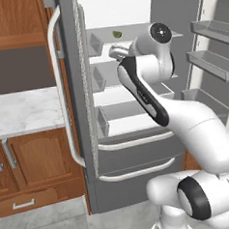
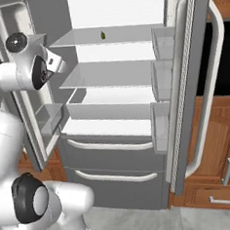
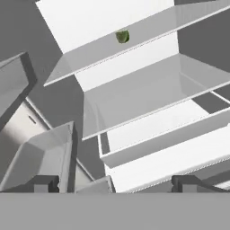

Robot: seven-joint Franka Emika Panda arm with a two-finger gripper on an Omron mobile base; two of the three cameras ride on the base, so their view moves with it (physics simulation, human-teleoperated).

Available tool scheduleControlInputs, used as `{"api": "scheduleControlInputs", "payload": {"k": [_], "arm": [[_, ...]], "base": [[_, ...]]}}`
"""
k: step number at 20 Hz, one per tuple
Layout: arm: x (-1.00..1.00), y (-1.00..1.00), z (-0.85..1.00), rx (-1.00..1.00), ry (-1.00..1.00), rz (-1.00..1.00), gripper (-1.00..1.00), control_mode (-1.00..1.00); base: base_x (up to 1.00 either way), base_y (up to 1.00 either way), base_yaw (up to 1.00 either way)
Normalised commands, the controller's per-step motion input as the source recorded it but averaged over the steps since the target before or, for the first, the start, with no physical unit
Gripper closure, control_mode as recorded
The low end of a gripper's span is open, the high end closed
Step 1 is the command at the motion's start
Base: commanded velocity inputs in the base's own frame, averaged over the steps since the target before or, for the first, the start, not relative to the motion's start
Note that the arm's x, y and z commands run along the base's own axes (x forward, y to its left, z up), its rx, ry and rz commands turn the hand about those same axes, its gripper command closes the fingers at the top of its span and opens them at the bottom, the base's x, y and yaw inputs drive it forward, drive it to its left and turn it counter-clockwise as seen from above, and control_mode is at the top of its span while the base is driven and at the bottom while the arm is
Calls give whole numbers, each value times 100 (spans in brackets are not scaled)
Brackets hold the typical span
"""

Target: There is a bowl on the dining counter. Grab a lemon wedge from the fridge and place it in the bowl. Then get the liquor bottle and glass cup from the cabinet and place them next to the bowl.

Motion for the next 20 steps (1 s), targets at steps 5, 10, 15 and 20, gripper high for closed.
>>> {"api": "scheduleControlInputs", "payload": {"k": [5,10,15,20], "arm": [[0,-97,4,-20,0,0,-100,-100],[0,-78,13,-14,-13,0,-100,-100],[-12,-35,10,-1,-8,0,-100,-100],[-6,-1,0,-1,-2,0,-100,-100]], "base": [[0,0,0],[0,0,0],[0,0,0],[0,0,0]]}}
